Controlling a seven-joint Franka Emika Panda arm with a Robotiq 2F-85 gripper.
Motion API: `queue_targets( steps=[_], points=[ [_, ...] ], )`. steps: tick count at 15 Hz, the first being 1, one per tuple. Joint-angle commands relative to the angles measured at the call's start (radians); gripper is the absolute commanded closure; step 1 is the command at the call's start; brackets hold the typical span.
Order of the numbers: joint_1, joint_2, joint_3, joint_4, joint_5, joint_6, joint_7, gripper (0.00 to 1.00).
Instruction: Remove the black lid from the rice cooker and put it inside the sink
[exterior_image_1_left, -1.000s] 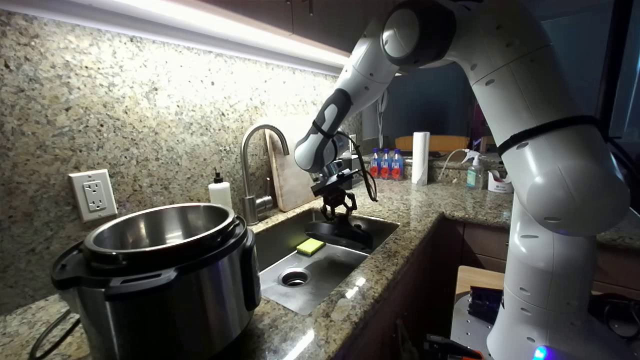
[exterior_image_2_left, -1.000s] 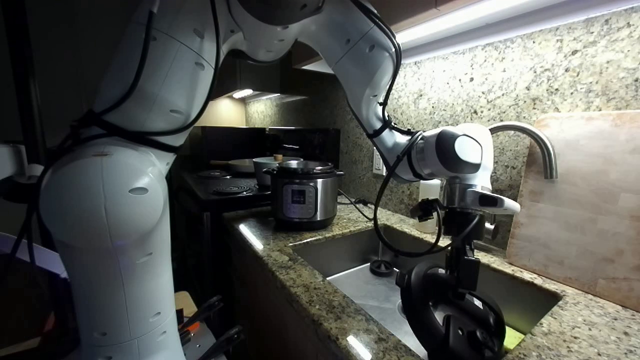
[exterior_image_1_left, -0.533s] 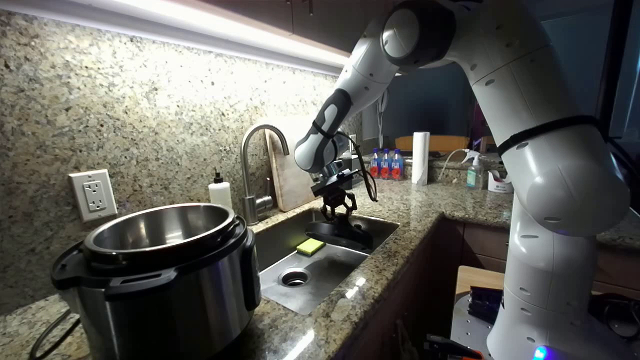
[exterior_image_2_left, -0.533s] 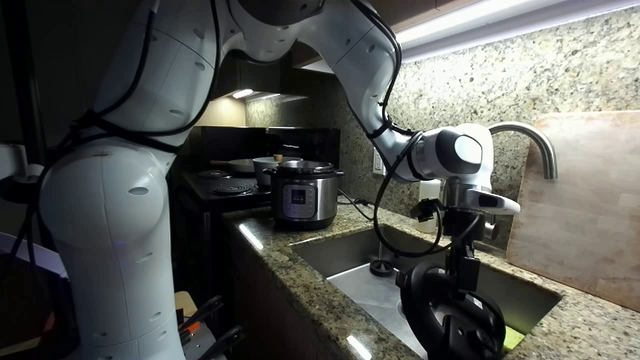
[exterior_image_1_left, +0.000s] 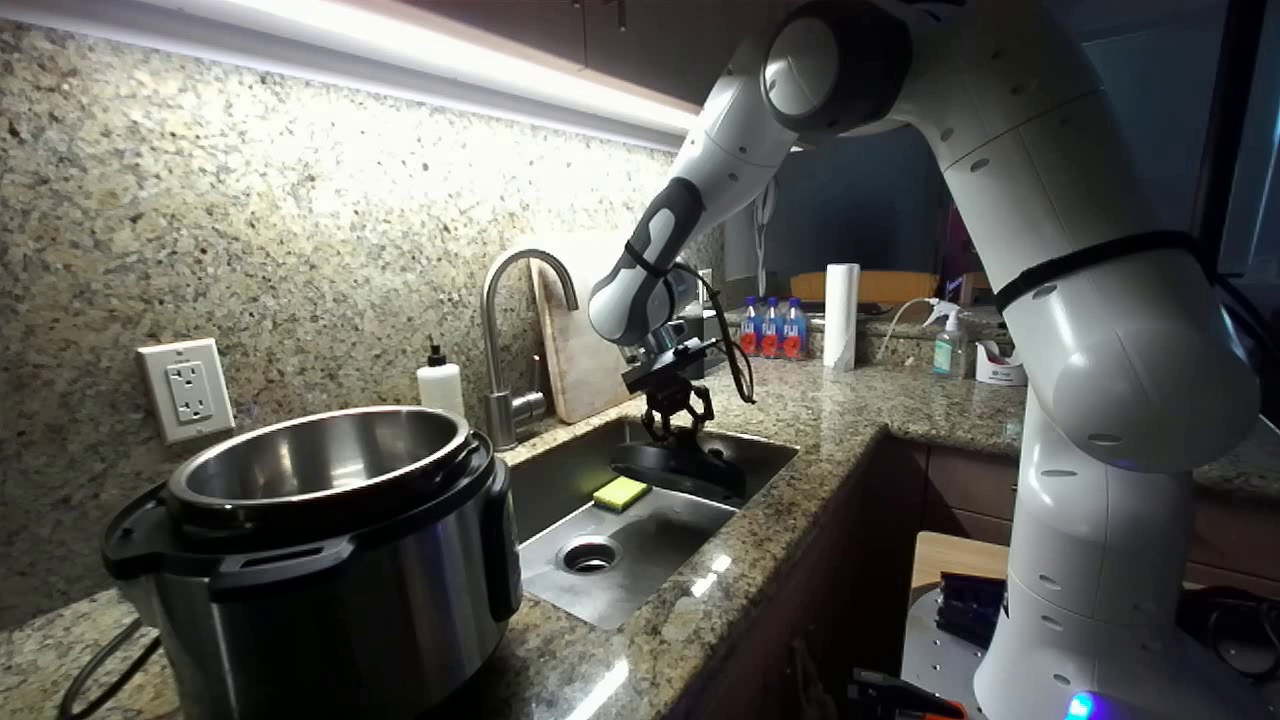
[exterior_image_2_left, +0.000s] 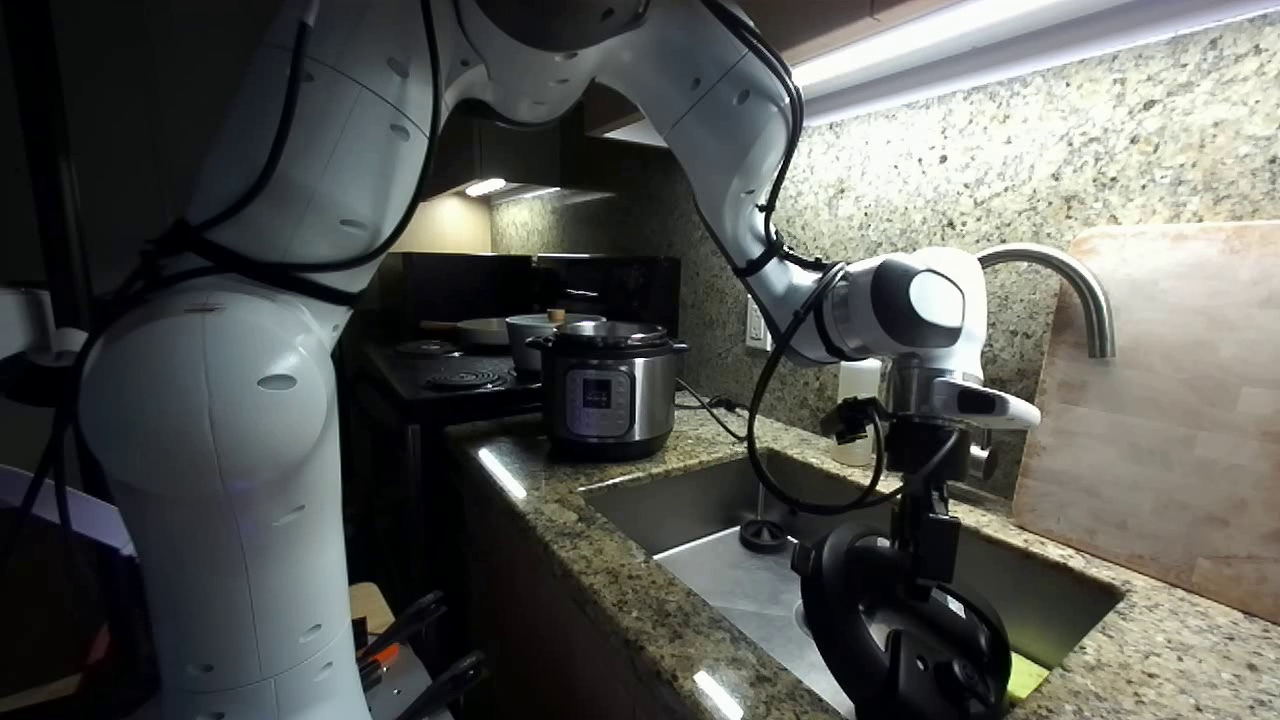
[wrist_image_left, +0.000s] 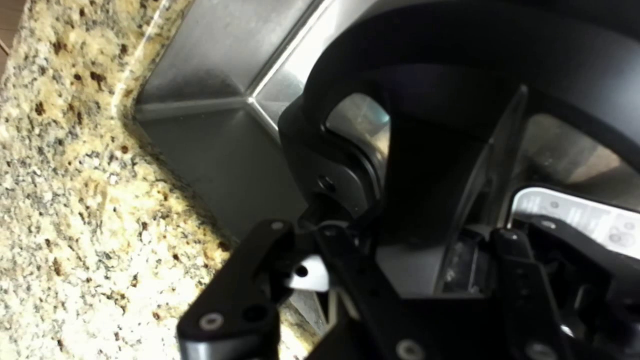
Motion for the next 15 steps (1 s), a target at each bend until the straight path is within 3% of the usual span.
queue_targets(
  steps=[1, 6, 7, 8, 15],
  points=[
    [-0.004, 0.001, 0.004, 0.004, -0.001, -0.003, 0.000, 0.98],
    [-0.004, 0.001, 0.004, 0.004, -0.001, -0.003, 0.000, 0.98],
    [-0.004, 0.001, 0.004, 0.004, -0.001, -0.003, 0.000, 0.73],
    [0.003, 0.002, 0.000, 0.003, -0.024, -0.014, -0.006, 0.93],
    [0.058, 0.036, -0.014, -0.065, -0.115, 0.085, 0.052, 0.93]
  ],
)
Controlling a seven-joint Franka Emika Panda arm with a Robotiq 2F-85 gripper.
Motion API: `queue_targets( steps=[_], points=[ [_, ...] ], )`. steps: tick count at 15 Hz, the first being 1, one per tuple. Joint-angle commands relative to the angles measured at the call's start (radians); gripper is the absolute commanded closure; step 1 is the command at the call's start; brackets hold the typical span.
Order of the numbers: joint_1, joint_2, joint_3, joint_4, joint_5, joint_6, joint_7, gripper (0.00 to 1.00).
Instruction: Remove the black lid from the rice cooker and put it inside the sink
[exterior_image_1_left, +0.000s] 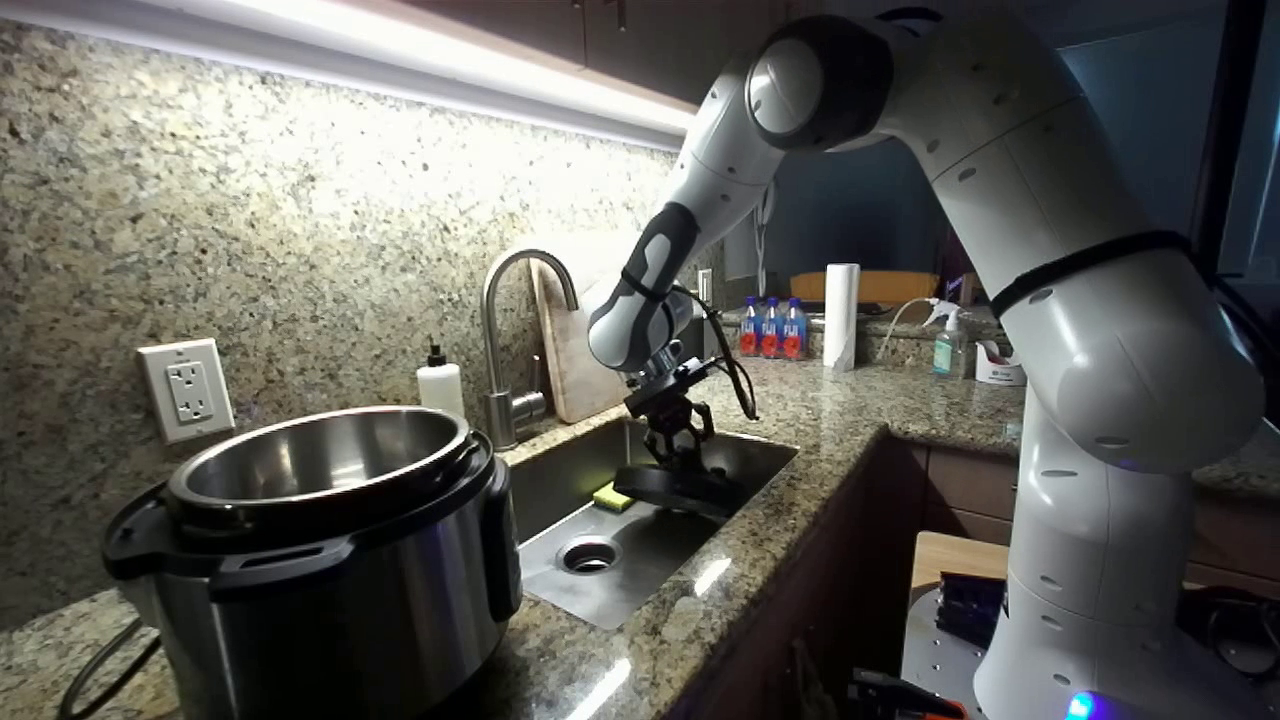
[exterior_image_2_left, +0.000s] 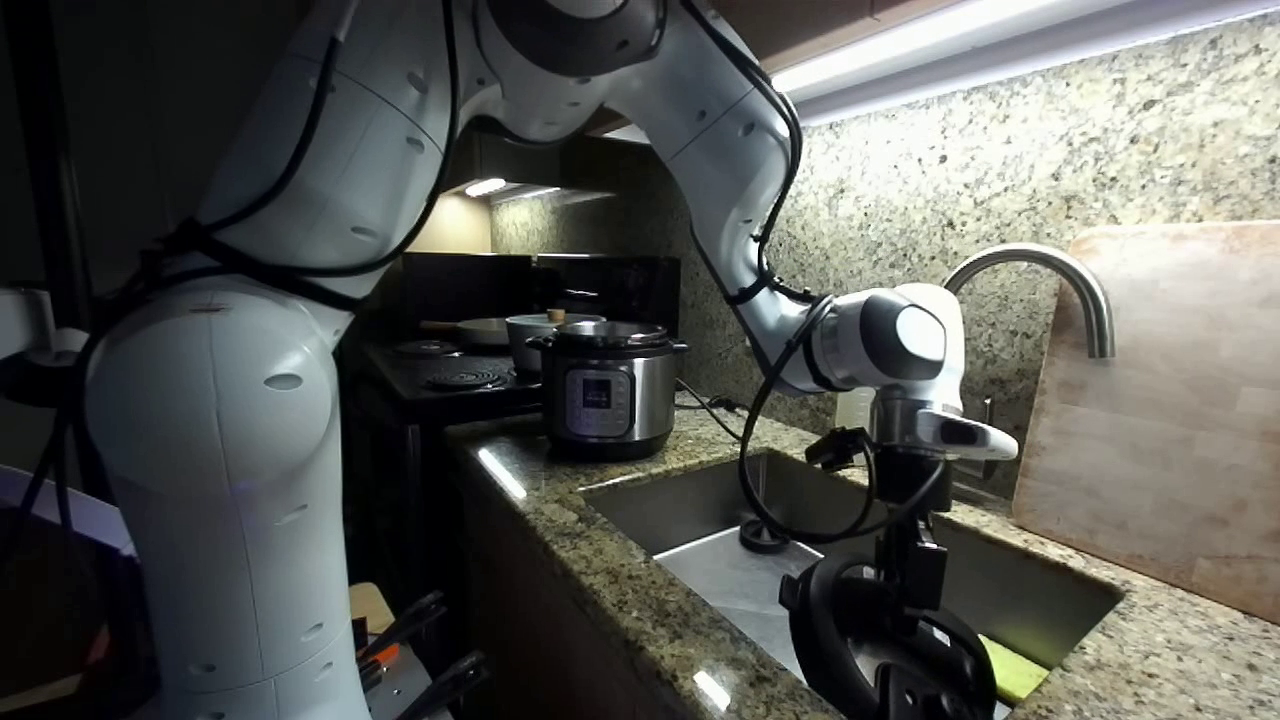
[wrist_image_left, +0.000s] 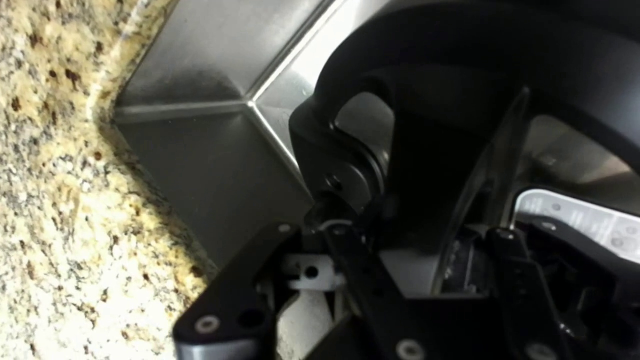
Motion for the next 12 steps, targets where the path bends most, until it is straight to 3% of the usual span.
queue_targets(
  steps=[1, 2, 3, 7, 12],
  points=[
    [0.045, -0.012, -0.019, -0.060, -0.089, 0.077, 0.067, 0.93],
    [0.057, -0.006, -0.021, -0.069, -0.109, 0.096, 0.088, 0.93],
    [0.121, -0.018, 0.007, -0.068, -0.108, 0.059, 0.162, 0.93],
    [0.207, -0.021, 0.060, -0.048, -0.095, 0.019, 0.268, 0.93],
    [0.199, -0.004, 0.067, -0.046, -0.097, 0.048, 0.264, 0.92]
  ],
)
